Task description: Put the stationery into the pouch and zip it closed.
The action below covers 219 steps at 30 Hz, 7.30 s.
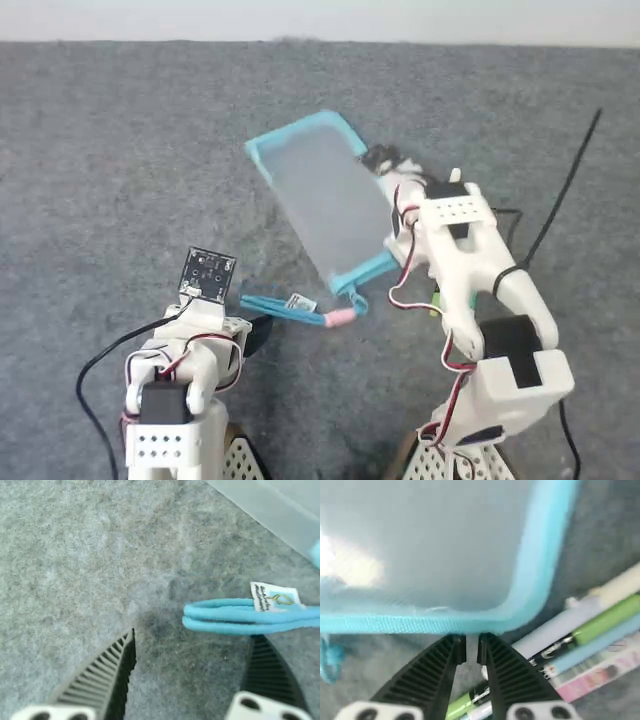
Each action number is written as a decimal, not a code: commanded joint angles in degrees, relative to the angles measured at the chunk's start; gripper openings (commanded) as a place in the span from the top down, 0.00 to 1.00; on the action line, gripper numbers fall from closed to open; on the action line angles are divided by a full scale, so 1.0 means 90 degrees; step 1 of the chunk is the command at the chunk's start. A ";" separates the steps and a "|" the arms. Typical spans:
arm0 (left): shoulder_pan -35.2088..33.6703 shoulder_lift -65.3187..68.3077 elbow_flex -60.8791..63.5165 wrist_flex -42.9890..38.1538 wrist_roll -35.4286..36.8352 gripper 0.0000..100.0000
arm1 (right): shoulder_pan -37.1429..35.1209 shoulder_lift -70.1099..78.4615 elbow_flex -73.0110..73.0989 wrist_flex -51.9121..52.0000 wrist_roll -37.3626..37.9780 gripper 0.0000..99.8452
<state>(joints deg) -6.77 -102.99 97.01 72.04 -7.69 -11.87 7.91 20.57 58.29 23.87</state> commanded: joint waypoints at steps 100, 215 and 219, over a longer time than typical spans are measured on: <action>-0.0039 -0.0137 -0.0054 0.0029 -0.0049 0.67 | -0.0728 -0.1284 0.0430 0.1158 -0.1055 0.79; 0.1045 0.2549 -0.2877 -0.0957 -0.0234 0.67 | -0.2935 -0.5192 0.1602 0.0591 -0.1123 0.99; 0.1309 0.2589 -0.2857 -0.0996 -0.0225 0.67 | -0.2945 -0.5182 0.1602 0.0591 -0.1260 0.99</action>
<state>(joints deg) 3.16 -79.08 72.04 65.36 -9.10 -39.21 -38.42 39.12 64.97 13.93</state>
